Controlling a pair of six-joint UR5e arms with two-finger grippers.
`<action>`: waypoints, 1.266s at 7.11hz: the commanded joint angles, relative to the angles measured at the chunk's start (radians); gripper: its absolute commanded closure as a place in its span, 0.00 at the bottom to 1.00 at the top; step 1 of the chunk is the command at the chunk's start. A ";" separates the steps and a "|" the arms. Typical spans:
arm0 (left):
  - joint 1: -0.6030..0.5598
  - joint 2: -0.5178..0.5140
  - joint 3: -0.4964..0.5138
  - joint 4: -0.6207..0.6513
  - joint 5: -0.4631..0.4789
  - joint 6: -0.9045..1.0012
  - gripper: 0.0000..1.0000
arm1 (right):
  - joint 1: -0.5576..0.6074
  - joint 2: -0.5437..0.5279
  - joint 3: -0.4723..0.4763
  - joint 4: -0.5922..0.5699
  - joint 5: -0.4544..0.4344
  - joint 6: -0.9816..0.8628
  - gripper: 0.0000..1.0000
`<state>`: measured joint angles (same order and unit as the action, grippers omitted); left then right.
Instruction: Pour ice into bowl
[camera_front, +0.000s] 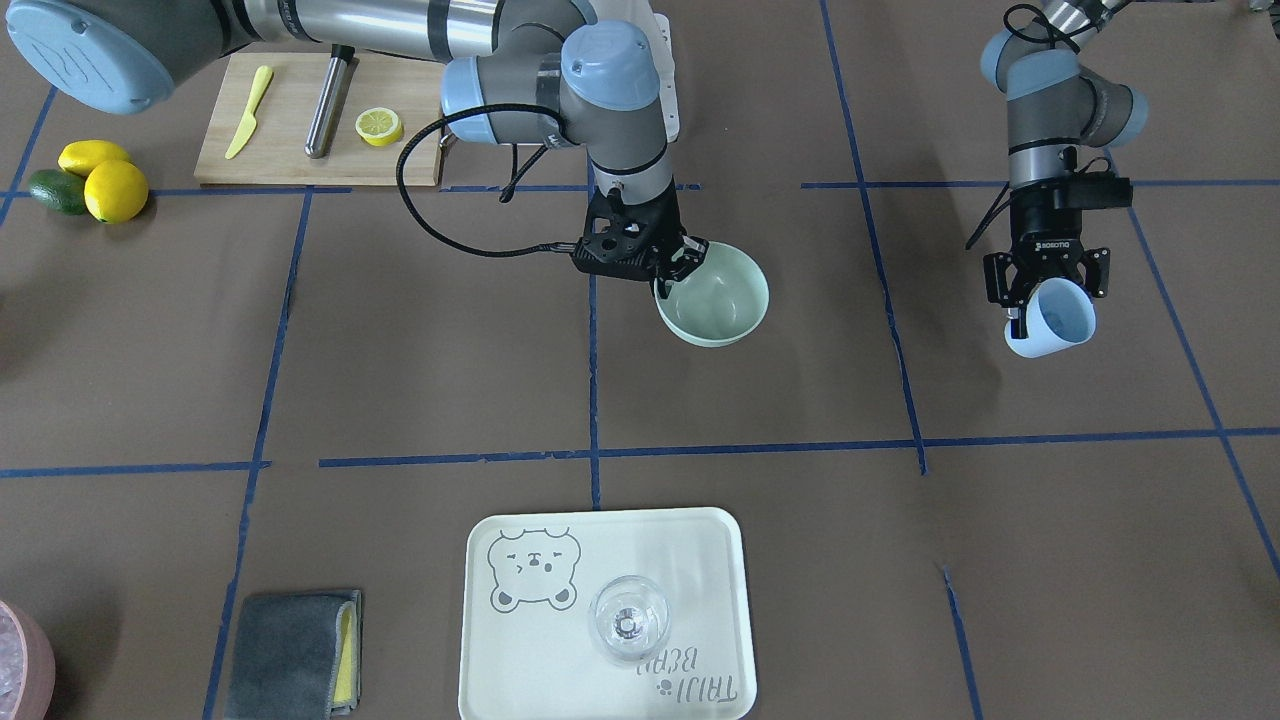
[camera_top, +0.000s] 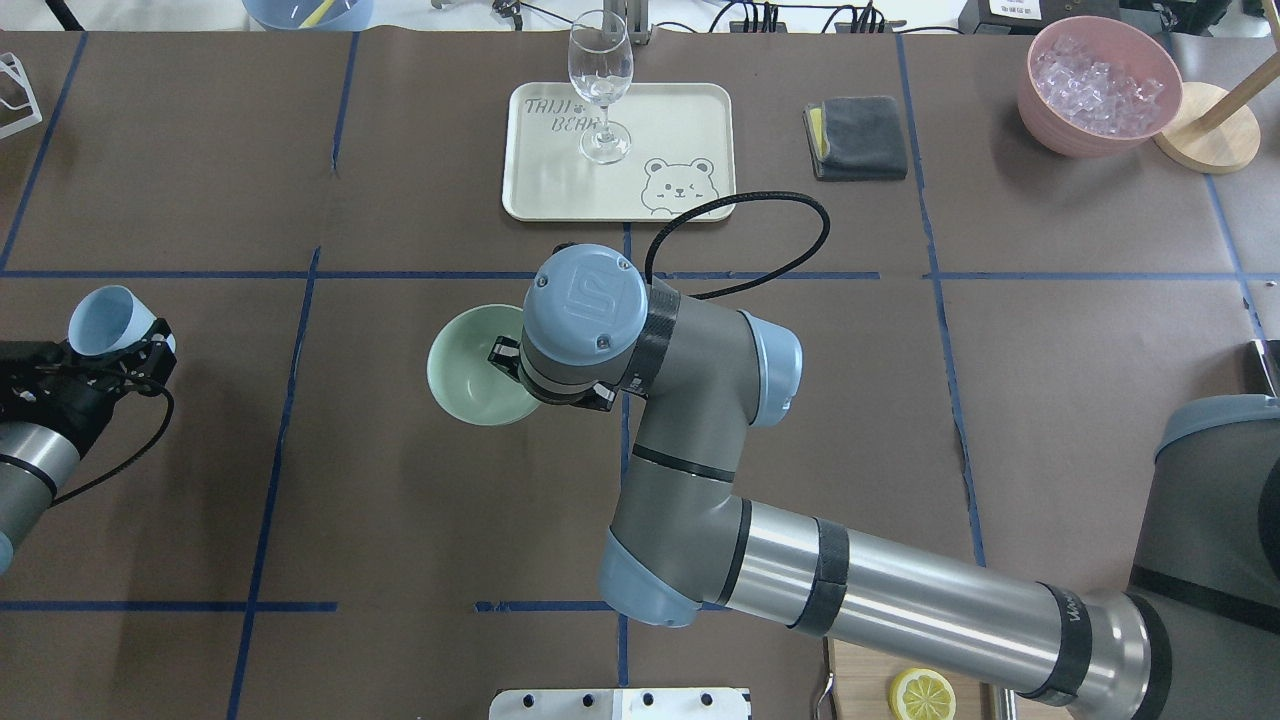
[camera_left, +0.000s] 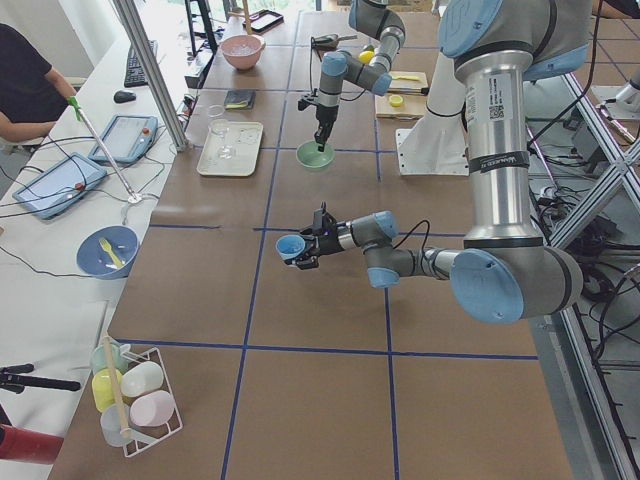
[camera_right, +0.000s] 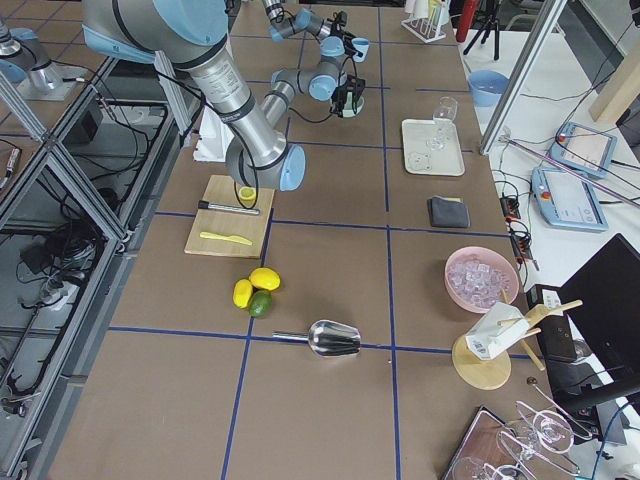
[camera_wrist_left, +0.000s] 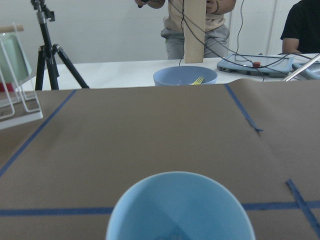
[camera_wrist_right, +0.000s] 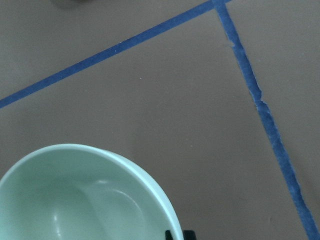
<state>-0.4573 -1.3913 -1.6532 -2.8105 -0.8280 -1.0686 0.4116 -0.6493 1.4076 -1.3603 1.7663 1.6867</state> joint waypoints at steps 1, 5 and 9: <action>-0.044 -0.005 -0.079 0.002 -0.028 0.085 1.00 | -0.011 0.045 -0.111 0.076 -0.016 -0.001 1.00; -0.041 -0.012 -0.152 0.000 -0.046 0.274 1.00 | 0.018 0.036 -0.043 0.070 -0.005 0.004 0.00; 0.043 -0.107 -0.157 0.119 0.154 0.305 1.00 | 0.101 -0.276 0.408 -0.055 0.045 -0.022 0.00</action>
<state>-0.4575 -1.4557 -1.8057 -2.7623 -0.7446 -0.7676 0.4842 -0.8175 1.6808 -1.3873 1.7910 1.6782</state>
